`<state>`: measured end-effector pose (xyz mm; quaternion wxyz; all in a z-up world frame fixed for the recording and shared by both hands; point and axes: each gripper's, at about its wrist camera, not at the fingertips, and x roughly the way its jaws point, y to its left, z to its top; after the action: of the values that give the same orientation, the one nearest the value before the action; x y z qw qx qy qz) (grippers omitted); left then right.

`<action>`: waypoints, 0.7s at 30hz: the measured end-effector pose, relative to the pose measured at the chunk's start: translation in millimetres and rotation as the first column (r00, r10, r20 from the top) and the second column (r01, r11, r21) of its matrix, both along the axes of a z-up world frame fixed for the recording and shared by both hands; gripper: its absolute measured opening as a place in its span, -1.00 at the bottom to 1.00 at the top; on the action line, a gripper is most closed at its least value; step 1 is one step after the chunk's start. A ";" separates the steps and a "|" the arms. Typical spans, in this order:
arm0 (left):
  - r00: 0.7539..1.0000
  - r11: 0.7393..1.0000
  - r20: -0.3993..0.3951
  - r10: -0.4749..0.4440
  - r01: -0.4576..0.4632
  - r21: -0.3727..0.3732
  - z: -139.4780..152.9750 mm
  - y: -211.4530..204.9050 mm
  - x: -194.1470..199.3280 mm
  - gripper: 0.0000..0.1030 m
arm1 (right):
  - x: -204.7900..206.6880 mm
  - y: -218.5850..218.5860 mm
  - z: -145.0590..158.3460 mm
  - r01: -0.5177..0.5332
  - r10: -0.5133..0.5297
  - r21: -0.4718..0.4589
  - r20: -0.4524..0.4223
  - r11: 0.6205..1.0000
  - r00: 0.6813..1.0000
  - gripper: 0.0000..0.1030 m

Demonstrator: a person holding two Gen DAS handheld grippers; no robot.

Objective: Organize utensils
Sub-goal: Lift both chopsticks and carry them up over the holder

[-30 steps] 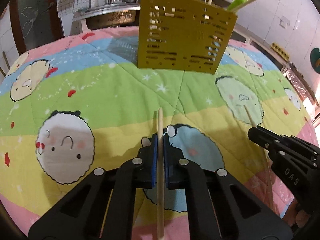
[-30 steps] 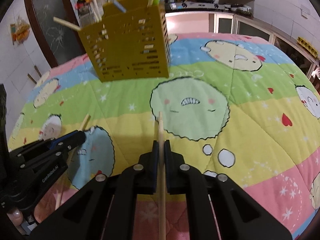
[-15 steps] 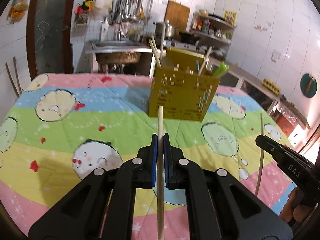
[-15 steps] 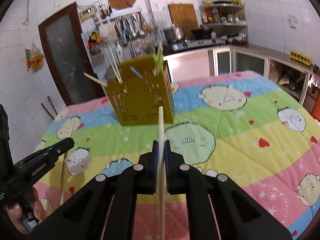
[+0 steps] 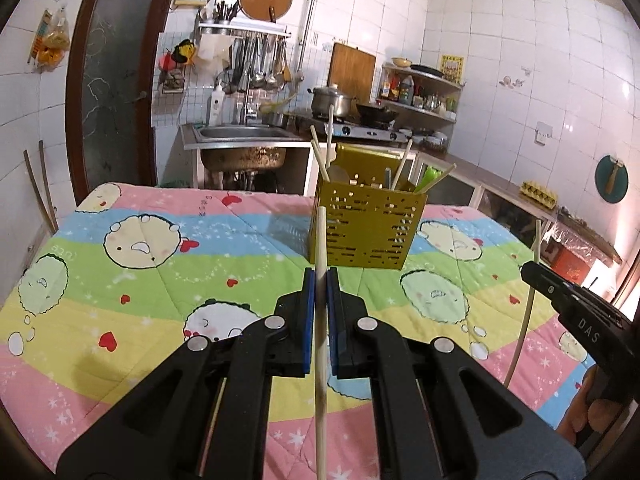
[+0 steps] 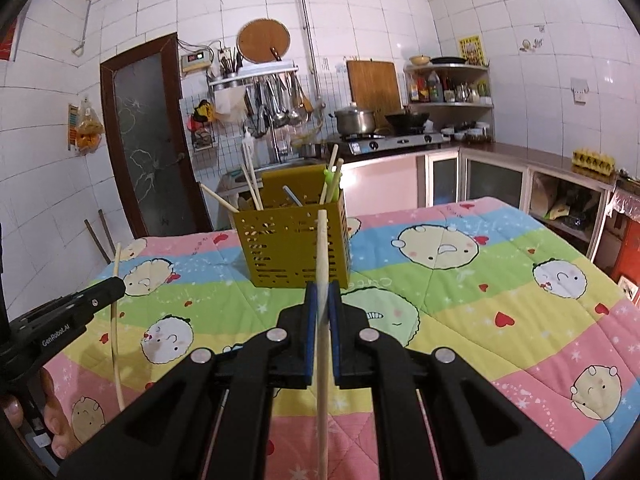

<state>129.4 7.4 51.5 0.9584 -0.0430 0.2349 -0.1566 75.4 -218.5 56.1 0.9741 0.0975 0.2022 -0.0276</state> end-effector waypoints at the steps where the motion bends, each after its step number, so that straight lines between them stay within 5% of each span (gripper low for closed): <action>1: 1.000 1.000 0.009 0.001 -0.001 -0.007 2.0 0.3 -0.6 -0.91 | -1.3 0.3 1.5 0.002 -0.002 -0.001 0.008 1.000 1.000 -0.88; 12: 0.993 0.998 0.118 -0.018 0.024 -0.053 51.4 -7.6 9.9 -0.91 | 11.7 -12.9 38.3 0.006 -0.009 0.028 0.105 1.000 0.994 -0.88; 21: 0.965 0.996 0.263 -0.021 0.044 -0.082 128.7 -33.4 54.3 -0.91 | 54.5 -15.1 107.8 0.011 -0.003 -0.034 0.223 0.999 0.975 -0.88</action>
<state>183.7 -26.0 180.2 0.9755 -0.0598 0.1000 -0.1866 129.9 -233.6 163.9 0.9921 0.0835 0.0907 -0.0233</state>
